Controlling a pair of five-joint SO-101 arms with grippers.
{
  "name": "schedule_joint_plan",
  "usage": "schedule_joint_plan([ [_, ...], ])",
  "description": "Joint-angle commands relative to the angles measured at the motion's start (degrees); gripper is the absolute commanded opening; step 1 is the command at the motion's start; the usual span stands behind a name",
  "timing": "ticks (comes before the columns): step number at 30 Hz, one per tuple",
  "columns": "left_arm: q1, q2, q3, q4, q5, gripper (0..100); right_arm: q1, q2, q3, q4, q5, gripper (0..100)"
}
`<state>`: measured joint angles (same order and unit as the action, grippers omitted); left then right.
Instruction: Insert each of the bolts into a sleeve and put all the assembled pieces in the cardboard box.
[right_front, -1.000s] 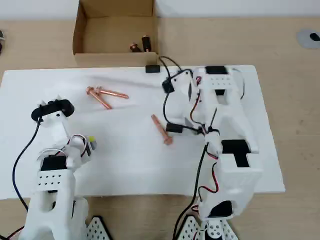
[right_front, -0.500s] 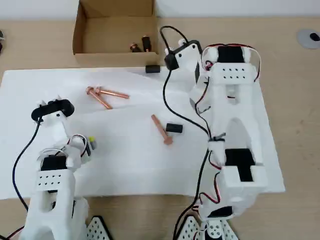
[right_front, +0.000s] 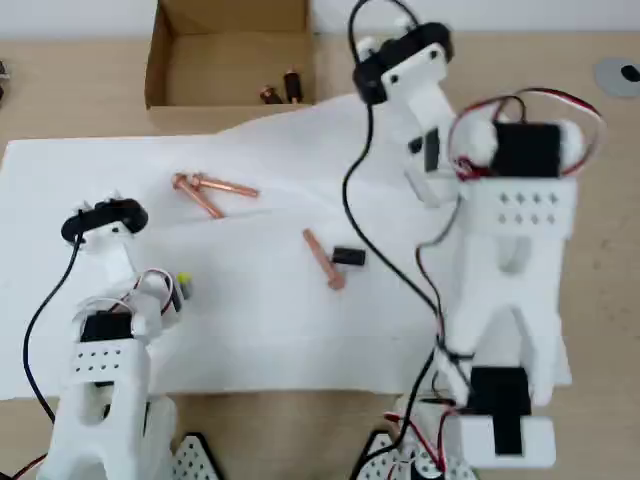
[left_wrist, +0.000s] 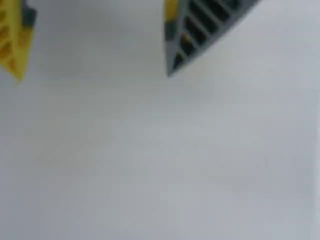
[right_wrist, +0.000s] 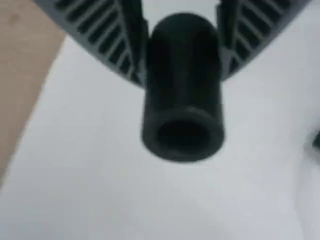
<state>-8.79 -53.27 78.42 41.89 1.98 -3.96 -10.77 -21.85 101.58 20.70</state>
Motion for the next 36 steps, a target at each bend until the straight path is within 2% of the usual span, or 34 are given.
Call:
schedule_joint_plan([
  [1, 0.26, 0.04, -3.08, -0.09, -0.35, 20, -0.57, -5.14, -2.51, 0.79, -1.85, 1.1],
  [6, -0.70, 0.04, -3.25, -1.76, 4.40, 20, -3.03, -5.49, 5.85, 0.18, -3.78, 1.1],
  [10, -0.88, 0.66, -7.21, -0.62, 10.02, 20, -3.38, -5.85, 17.45, -7.56, -8.18, 1.1],
  [15, 3.52, 3.82, -15.21, 1.93, 10.73, 20, -6.11, -10.24, 27.47, -13.98, -9.67, 1.1],
  [21, 8.70, 23.96, -26.73, 1.32, 16.79, 20, -7.16, -15.69, 35.21, -18.29, -9.67, 1.1],
  [28, 8.97, 51.30, -44.92, 3.16, 24.18, 20, -7.08, -17.80, 38.11, -19.78, -9.23, 1.1],
  [33, 8.97, 58.15, -54.77, 9.49, 28.13, 20, -7.25, -17.80, 38.11, -22.33, -9.23, 1.1],
  [36, 8.88, 58.24, -56.44, 9.49, 29.80, 20, -7.34, -17.71, 38.20, -24.53, -9.23, 1.1],
])
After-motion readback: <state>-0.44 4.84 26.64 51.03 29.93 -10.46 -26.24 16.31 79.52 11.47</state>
